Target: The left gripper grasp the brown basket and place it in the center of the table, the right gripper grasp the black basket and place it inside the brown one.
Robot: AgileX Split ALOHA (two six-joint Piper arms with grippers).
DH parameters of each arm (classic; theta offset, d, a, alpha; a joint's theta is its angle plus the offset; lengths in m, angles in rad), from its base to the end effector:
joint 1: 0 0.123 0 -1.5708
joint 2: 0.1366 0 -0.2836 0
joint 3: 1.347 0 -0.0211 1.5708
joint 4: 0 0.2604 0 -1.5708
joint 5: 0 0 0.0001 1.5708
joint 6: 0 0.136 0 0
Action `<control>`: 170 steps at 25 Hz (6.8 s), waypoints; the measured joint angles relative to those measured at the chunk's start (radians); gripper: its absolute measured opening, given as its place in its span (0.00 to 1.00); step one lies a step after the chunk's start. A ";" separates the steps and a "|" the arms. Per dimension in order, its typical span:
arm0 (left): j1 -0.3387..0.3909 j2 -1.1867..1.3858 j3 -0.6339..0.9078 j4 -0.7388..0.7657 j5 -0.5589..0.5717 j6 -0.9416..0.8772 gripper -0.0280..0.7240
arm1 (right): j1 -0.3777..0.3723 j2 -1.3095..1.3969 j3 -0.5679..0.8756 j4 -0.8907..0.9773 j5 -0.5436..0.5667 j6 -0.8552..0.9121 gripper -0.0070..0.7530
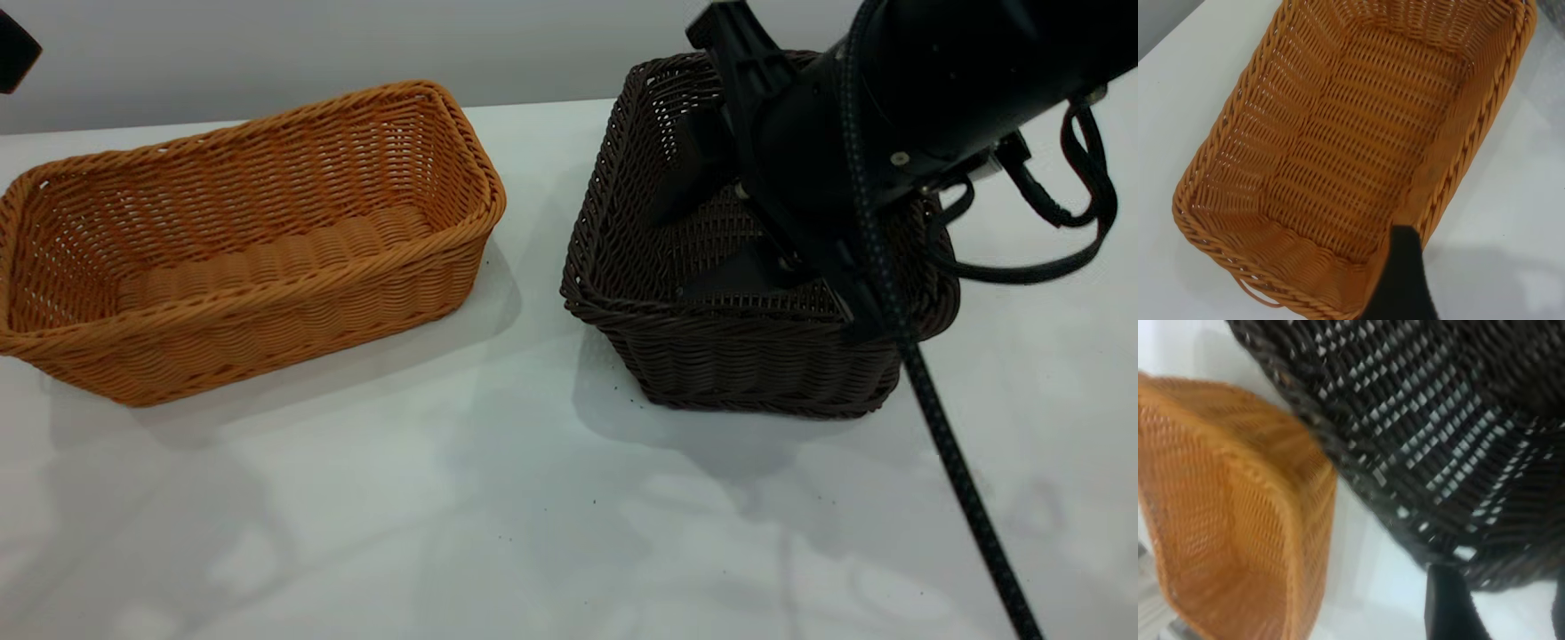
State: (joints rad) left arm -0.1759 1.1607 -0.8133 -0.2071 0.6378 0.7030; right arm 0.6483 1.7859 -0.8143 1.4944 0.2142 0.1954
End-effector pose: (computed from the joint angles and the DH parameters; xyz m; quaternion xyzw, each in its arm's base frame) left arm 0.2586 -0.0629 0.2447 0.3469 0.8744 0.0030 0.3393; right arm 0.2707 0.2414 0.0970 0.4361 0.8324 0.3401 0.0354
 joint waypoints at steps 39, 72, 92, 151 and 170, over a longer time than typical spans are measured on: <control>0.000 0.000 0.000 -0.004 0.000 -0.003 0.74 | 0.001 -0.025 0.000 0.041 0.073 0.003 0.43; 0.000 0.000 0.000 0.001 -0.007 -0.004 0.74 | 0.078 -0.025 0.089 0.066 -0.140 0.198 0.42; 0.000 0.000 0.000 -0.005 0.002 -0.015 0.74 | 0.053 0.059 0.081 0.066 -0.157 0.188 0.42; 0.000 0.344 0.067 0.032 -0.154 0.096 0.74 | -0.329 -0.084 0.079 -0.009 -0.069 -0.441 0.17; -0.033 0.599 -0.035 0.036 -0.223 0.182 0.73 | -0.329 -0.083 0.079 -0.005 -0.075 -0.611 0.17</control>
State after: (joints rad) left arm -0.2088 1.7600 -0.8482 -0.1714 0.4152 0.8850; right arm 0.3191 1.7026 -0.7353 1.4894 0.1390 -0.4158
